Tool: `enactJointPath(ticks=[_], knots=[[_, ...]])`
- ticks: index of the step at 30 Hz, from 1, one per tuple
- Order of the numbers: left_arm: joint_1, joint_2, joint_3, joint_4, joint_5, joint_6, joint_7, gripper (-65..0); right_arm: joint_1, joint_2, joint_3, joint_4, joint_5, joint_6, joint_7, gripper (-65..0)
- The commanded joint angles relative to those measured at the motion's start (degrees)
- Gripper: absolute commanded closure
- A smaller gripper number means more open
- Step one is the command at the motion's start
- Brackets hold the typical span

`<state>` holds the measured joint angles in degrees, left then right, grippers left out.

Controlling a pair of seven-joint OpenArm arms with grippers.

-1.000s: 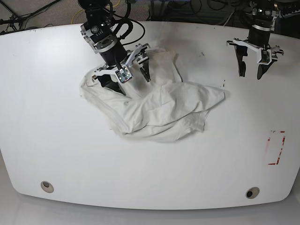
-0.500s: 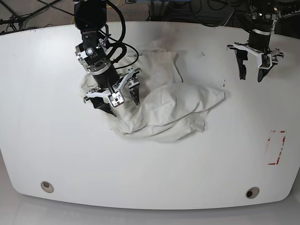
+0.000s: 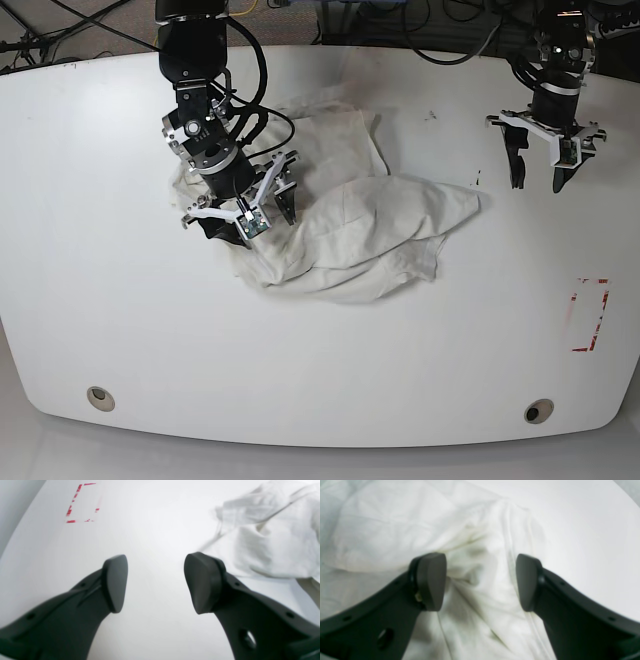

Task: Fold the T-shirt properly
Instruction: 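Lower the right gripper onto the shirt edge and pinch it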

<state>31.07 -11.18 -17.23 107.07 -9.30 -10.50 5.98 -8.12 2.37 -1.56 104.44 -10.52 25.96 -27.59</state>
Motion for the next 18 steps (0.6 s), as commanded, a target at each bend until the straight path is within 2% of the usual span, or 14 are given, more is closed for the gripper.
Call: enactJointPath(ticks=[1,18], knots=[[0.1,-0.6,-0.3,0.9,-0.3,0.1,-1.6,-37.1,1.9,0.3,-0.2,0.0,0.2,0.4,1.1,-42.2],[1.2,-0.6,-2.9,1.8,-0.2,0.2,-4.6,-35.4,10.0,1.8,1.2,-13.3,0.0,1.1,3.5,-42.6]])
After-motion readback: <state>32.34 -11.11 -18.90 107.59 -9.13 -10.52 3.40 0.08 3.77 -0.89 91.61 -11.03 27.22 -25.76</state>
